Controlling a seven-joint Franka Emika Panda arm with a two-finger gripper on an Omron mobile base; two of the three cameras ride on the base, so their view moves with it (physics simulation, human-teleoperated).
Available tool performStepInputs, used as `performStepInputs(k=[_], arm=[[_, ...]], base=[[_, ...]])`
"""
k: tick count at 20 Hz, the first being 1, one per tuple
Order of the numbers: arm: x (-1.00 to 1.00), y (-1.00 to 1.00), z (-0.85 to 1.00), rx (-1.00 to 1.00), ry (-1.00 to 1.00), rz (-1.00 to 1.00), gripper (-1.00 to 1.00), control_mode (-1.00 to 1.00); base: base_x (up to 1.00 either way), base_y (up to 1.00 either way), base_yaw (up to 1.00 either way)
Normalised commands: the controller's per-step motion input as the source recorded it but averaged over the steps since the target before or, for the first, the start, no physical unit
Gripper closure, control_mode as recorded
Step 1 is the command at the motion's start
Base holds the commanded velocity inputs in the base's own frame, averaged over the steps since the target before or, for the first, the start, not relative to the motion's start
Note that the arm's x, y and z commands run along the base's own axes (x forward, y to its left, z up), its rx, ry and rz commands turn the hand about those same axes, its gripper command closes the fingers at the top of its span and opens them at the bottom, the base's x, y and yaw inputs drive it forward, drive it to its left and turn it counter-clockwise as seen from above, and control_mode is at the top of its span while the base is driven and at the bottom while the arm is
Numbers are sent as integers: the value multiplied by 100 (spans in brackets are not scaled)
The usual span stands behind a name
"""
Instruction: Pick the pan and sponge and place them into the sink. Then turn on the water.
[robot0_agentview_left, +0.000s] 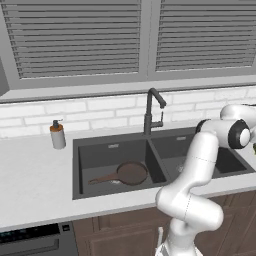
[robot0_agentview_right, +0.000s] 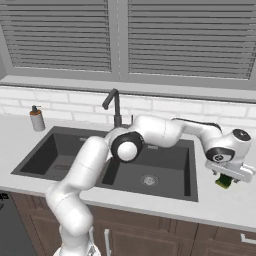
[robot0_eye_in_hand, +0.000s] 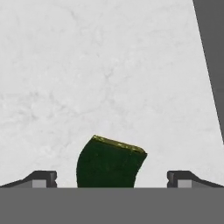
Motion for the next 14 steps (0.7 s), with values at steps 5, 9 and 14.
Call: performStepInputs(k=[5, 9, 14], arm=[[13, 0, -31, 0, -1, 0, -100, -100], [29, 0, -23, 0, -1, 0, -100, -100], [20, -5, -23, 0, 0, 0, -100, -100]], base=[[0, 0, 0], [0, 0, 0], [0, 0, 0]])
